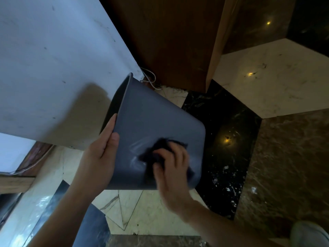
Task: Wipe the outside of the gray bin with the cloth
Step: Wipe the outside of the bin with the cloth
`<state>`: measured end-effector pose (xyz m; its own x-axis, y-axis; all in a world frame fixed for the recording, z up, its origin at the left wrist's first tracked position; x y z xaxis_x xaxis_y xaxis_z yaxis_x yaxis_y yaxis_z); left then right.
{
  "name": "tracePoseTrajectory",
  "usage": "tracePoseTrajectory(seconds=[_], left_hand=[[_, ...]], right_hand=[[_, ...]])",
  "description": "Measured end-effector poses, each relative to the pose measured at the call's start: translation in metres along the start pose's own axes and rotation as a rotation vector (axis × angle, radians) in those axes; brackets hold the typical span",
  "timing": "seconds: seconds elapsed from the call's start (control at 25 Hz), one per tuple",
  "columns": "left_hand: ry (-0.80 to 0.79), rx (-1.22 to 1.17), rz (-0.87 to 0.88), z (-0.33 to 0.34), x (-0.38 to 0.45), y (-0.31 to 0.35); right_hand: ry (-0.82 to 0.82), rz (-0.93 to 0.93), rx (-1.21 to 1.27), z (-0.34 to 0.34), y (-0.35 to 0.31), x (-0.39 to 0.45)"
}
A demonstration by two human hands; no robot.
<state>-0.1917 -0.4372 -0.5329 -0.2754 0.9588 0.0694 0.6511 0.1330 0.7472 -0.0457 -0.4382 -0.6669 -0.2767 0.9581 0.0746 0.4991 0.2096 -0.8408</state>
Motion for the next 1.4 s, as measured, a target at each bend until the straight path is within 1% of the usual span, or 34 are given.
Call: tracePoseTrajectory(seconds=[0.04,0.08,0.16,0.24,0.28,0.36,0.44,0.52,0.64,0.76,0.84,0.88,0.96,1.08,1.16,1.24,1.32,1.4], left_hand=[[-0.004,-0.031,-0.024,0.0,0.0,-0.002],[-0.009,-0.053,-0.05,0.001,0.0,-0.005],[-0.013,-0.077,-0.048,0.0,0.0,-0.008],[-0.013,-0.066,-0.026,0.0,0.001,-0.005],[-0.006,-0.045,-0.011,-0.001,0.001,-0.003],[0.004,-0.023,-0.015,-0.004,0.002,-0.004],[0.016,-0.039,-0.058,-0.005,0.0,-0.007],[0.064,-0.071,-0.088,-0.008,-0.004,-0.008],[0.115,-0.087,-0.129,-0.009,-0.007,-0.009],[0.09,-0.111,-0.157,-0.004,-0.007,-0.009],[0.093,-0.058,-0.137,-0.001,-0.007,-0.008],[0.1,-0.033,-0.119,0.0,-0.007,-0.007],[0.112,-0.026,-0.102,0.001,-0.006,-0.007],[0.123,-0.04,-0.114,0.001,-0.006,-0.007],[0.106,-0.088,-0.118,0.002,-0.007,-0.007],[0.077,-0.138,-0.131,0.002,-0.006,-0.005],[0.07,-0.14,-0.142,0.002,-0.005,-0.008],[0.088,-0.106,-0.129,-0.002,-0.004,-0.013]], right_hand=[[-0.034,-0.08,0.022,0.002,-0.021,-0.003],[-0.031,-0.162,0.018,0.004,-0.039,-0.002],[0.028,-0.3,-0.025,0.006,-0.059,0.011],[0.075,-0.37,-0.103,0.004,-0.06,0.03],[0.087,-0.359,-0.136,0.002,-0.056,0.042],[0.093,-0.252,-0.156,0.002,-0.042,0.064],[0.099,-0.132,-0.185,0.004,-0.025,0.077],[0.099,-0.063,-0.221,0.007,-0.005,0.08],[0.099,0.06,-0.269,0.004,0.036,0.072],[0.125,0.202,-0.265,-0.006,0.069,0.057],[0.127,0.283,-0.235,-0.01,0.077,0.042],[0.127,0.292,-0.232,-0.011,0.075,0.034],[0.119,0.229,-0.235,-0.01,0.062,0.014],[0.091,0.05,-0.193,-0.004,0.023,-0.011],[0.049,-0.054,-0.147,0.0,-0.007,-0.014],[0.01,-0.17,-0.131,0.002,-0.03,-0.005],[0.003,-0.265,-0.161,0.002,-0.042,0.013],[-0.002,-0.273,-0.198,0.001,-0.041,0.038]])
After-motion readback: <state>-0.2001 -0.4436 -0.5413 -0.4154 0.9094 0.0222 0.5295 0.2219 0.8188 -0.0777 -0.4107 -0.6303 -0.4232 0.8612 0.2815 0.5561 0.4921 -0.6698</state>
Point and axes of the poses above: each hand's wrist, its own x-axis towards the middle knuckle, its own z-axis out of the palm, y = z × x, the point moved 2 cm from there along x, towards the middle knuckle, and after that the axes turned 13 degrees about -x, right-handed, at the moved point
